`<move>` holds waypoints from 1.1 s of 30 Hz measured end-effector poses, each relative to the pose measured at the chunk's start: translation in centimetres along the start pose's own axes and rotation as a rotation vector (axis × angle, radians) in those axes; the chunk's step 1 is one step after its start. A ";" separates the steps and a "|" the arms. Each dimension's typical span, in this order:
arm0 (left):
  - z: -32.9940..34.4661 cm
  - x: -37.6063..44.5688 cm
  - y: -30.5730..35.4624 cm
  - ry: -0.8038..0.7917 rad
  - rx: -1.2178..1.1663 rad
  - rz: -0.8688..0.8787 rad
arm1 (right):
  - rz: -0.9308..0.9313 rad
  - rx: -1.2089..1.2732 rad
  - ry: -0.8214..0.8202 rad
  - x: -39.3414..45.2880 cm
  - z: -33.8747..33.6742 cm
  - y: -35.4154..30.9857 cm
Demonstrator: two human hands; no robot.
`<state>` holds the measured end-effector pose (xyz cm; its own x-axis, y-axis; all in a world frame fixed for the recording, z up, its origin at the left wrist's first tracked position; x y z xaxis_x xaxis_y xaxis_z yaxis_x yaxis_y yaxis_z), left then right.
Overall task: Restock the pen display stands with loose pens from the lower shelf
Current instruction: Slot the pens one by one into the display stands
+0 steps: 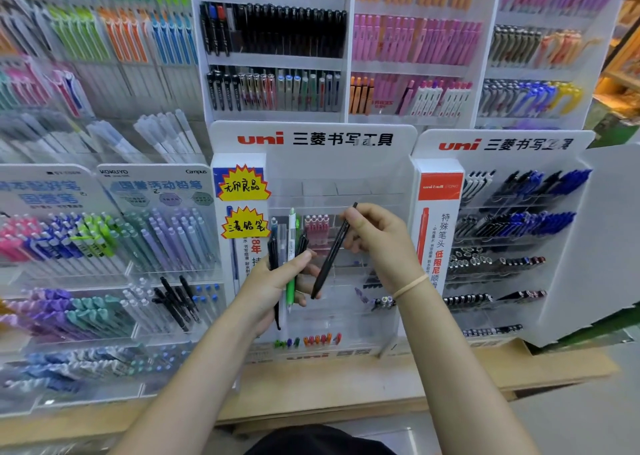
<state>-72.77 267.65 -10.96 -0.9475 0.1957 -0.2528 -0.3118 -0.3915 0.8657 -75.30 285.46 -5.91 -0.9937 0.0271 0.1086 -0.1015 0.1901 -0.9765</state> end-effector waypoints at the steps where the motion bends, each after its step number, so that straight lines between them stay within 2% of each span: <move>1: -0.2 -0.1 0.0 0.006 -0.002 -0.004 | 0.003 0.006 -0.015 -0.1 0.4 0.0; 8: -1.5 -1.8 0.1 -0.072 0.034 0.000 | 0.112 0.034 -0.233 -0.9 4.5 0.3; 17: -0.2 -3.1 -0.3 -0.155 0.036 -0.081 | 0.122 0.006 -0.337 -0.6 3.8 0.1; 20: 0.1 -2.7 -0.5 -0.117 0.063 -0.088 | 0.099 -0.002 -0.315 -0.5 2.8 -0.1; 24: 0.1 -2.1 -0.9 -0.057 0.078 -0.074 | 0.077 0.112 -0.264 -0.6 2.0 -0.3; 29: 0.3 -1.6 -1.5 -0.006 0.033 -0.089 | 0.059 0.232 -0.083 0.3 -0.4 -0.3; 33: 1.1 -0.6 -1.5 0.030 0.009 -0.066 | 0.047 0.222 0.024 0.7 -2.4 -0.6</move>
<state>-71.64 269.07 -11.60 -0.9266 0.1940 -0.3221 -0.3732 -0.3708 0.8504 -75.85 287.69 -4.79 -0.9965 0.0544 0.0641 -0.0659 -0.0321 -0.9973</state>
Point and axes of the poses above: each hand's wrist, its own x-axis towards the middle knuckle, its own z-axis out of the palm, y = z × x, the point moved 3 cm from there along x, towards the middle knuckle, and after that the axes turned 10 degrees about -x, right-handed, at the moved point
